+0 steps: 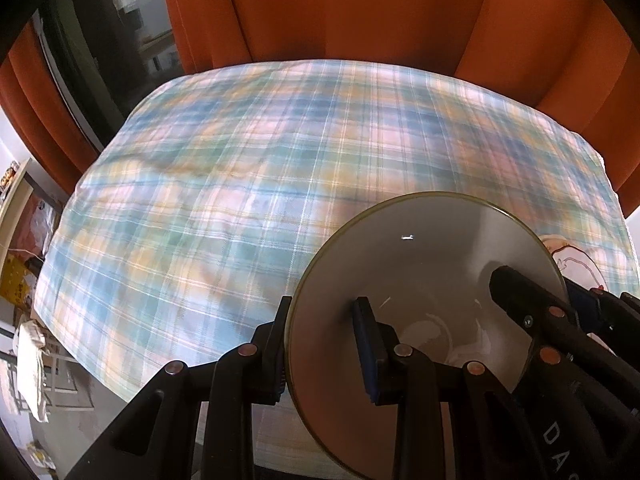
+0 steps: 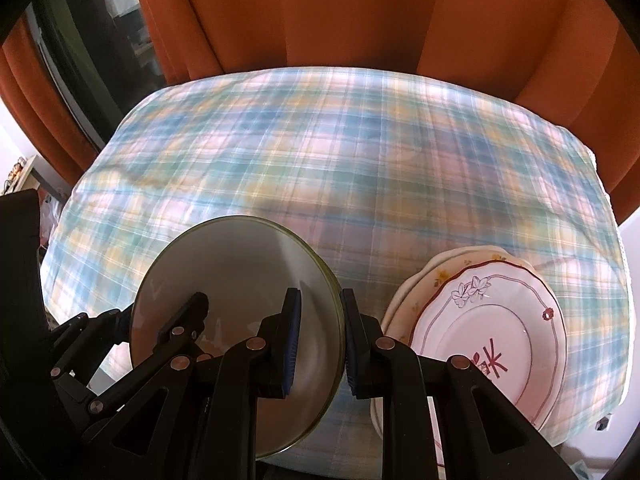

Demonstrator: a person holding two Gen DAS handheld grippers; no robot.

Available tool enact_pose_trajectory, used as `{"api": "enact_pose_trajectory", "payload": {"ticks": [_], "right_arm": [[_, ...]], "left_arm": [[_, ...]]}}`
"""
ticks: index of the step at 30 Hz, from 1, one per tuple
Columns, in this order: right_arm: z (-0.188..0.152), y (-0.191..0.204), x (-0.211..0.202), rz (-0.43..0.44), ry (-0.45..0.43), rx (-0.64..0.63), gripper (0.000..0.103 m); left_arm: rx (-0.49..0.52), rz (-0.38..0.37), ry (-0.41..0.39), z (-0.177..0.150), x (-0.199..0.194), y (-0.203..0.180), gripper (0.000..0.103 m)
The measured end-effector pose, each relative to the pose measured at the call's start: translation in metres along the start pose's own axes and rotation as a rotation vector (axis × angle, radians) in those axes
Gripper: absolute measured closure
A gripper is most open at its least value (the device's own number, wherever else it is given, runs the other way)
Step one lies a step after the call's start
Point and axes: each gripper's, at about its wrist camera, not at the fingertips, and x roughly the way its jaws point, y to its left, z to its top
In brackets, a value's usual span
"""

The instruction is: Organize plates and bowls

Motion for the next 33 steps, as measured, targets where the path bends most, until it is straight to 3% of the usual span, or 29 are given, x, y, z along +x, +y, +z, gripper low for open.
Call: {"api": "enact_pose_trajectory", "payload": {"ticks": [16,21,22,24,28,33], "right_arm": [[-0.004,0.003,0.001,-0.012,-0.066,-0.049,0.08],[-0.003,-0.001,-0.001,0.012,-0.061,-0.031,0.08],[-0.004,-0.001,-0.001,0.015,-0.058,-0.027,0.079],[-0.004,-0.001,-0.001,0.029,-0.049,-0.018,0.072],[-0.006,0.0,-0.003,0.042,-0.045,0.005,0.045],[-0.007,0.003,-0.005,0.026,-0.047,0.041,0.042]], "left_arm": [[-0.023,0.006,-0.008,-0.006,0.005,0.0,0.075],[-0.02,-0.029,-0.013,-0.006,0.001,0.0,0.063],[-0.014,-0.036,-0.014,-0.006,0.0,0.0,0.061],[0.0,-0.051,-0.018,-0.005,-0.002,-0.001,0.044],[0.022,-0.084,-0.028,-0.004,-0.005,0.001,0.036],[0.037,-0.125,-0.009,0.0,0.002,0.006,0.033]]}}
